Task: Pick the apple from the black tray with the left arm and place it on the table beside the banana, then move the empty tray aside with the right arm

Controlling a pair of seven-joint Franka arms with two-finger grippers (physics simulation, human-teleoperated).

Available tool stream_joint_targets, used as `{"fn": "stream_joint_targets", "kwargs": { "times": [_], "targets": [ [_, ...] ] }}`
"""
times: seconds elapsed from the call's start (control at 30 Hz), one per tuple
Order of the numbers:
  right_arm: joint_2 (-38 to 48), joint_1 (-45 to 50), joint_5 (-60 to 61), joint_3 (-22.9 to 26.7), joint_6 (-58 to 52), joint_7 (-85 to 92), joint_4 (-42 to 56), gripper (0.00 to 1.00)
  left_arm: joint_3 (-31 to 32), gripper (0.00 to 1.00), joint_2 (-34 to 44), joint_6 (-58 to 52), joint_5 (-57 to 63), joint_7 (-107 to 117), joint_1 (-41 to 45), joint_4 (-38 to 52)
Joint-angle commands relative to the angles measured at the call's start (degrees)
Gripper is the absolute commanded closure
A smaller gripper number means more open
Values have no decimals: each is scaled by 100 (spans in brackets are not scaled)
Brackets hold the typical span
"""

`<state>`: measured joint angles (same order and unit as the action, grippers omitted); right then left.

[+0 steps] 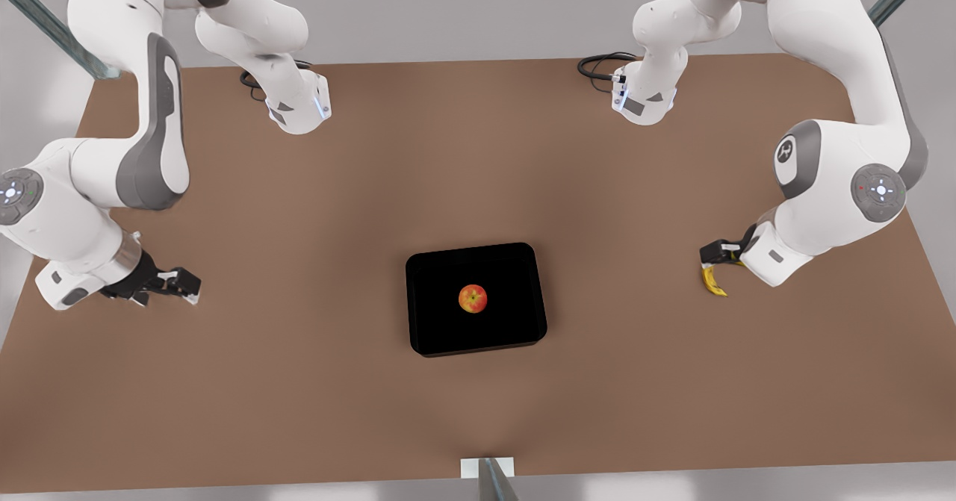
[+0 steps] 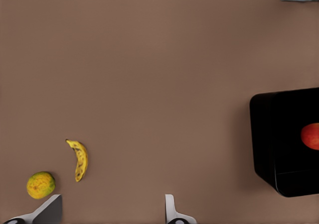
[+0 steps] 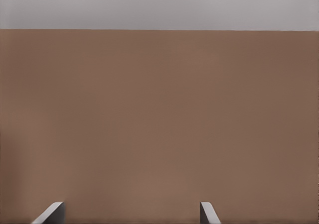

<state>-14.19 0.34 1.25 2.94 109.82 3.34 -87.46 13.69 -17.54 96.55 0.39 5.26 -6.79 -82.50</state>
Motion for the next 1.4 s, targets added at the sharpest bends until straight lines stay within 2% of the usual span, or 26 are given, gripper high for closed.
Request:
{"fn": "stream_joint_targets", "kwargs": {
  "times": [0.0, 0.07, 0.13, 0.2, 0.23, 0.3, 0.37, 0.4, 0.53, 0.67, 0.7, 0.73, 1.0, 1.37],
  "targets": [
    [83, 1, -2, -4, 286, 149, -70, 0, 11, 0, 5, 66, -13, 62, 11, 14],
    [48, 1, -2, -4, 277, 158, -70, 0, 19, 0, -4, 66, -48, 211, 222, 85],
    [-417, -16, -11, 5, 681, 158, -17, 0, 37, 0, -31, 276, -452, 484, 406, -47],
    [-778, -16, -20, 5, 1077, 158, 1, 0, 37, 0, -118, 479, 110, 660, 1338, 23],
    [-831, -7, -20, 5, 1138, 158, 1, 0, 37, 0, -338, 584, 532, 1080, 1716, 146],
    [-664, -16, -2, 5, 1051, 131, 45, 0, 37, 0, -997, 1094, 550, 2944, 2498, 559],
    [-225, -16, -11, -4, 506, 131, 62, 0, 37, 0, -1753, 1147, 646, 4219, 3236, 1253],
    [-102, -16, -20, -4, 339, 131, 62, 0, 37, 0, -1859, 1155, 760, 4518, 3395, 1210],
    [-92, -16, -20, 5, 303, 140, 62, 0, 11, 0, -2579, 2306, 936, 6206, 3790, 1262],
    [-101, -7, -20, 5, 303, 140, 62, 0, 11, 0, -2895, 3036, 1024, 6232, 3940, 1280],
    [-110, -16, -20, 5, 303, 158, 62, 0, 2, 0, -3158, 3710, 1288, 6241, 3975, 1315],
    [-119, -7, -20, 5, 303, 158, 54, 0, -42, 0, -3440, 3880, 1297, 6241, 3975, 1771],
    [-137, -16, -11, 5, 303, 158, 54, 0, -227, 0, -3696, 3722, 2017, 6452, 4265, 1368],
    [-145, -16, -11, 5, 303, 158, 54, 0, -315, 0, -3783, 3915, 2378, 6531, 4300, 1192]
  ]
}}
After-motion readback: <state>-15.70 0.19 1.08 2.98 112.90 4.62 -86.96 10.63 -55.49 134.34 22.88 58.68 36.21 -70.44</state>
